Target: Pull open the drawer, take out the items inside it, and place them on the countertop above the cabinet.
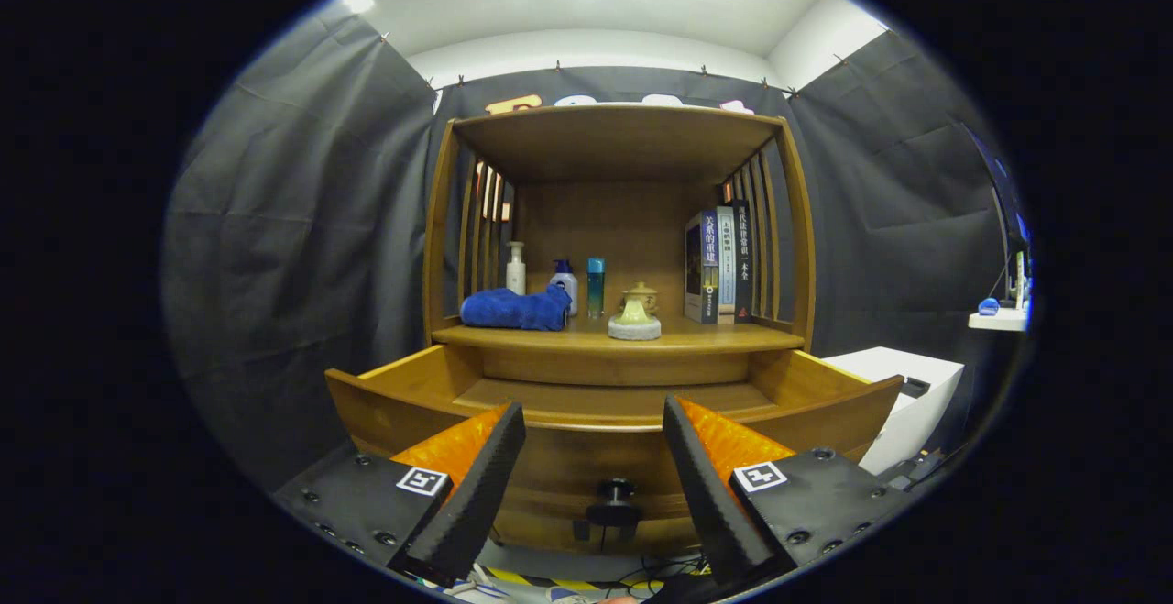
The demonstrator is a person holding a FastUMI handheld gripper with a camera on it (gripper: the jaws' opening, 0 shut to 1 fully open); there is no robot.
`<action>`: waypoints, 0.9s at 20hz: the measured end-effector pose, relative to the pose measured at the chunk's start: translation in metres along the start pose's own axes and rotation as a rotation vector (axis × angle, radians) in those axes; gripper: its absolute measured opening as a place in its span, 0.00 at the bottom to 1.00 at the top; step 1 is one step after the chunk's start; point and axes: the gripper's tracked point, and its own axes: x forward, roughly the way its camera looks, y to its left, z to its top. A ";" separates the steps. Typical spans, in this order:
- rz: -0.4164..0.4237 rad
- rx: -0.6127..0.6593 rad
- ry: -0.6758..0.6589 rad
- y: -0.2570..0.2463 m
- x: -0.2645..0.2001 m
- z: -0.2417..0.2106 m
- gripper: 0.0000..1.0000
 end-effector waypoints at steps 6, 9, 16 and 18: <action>-0.026 0.020 0.086 -0.011 0.018 -0.046 0.98; -0.057 0.035 0.073 -0.017 0.021 -0.048 0.98; -0.071 0.054 0.109 -0.017 0.038 -0.045 0.98; -0.073 0.060 0.117 -0.017 0.053 -0.042 0.98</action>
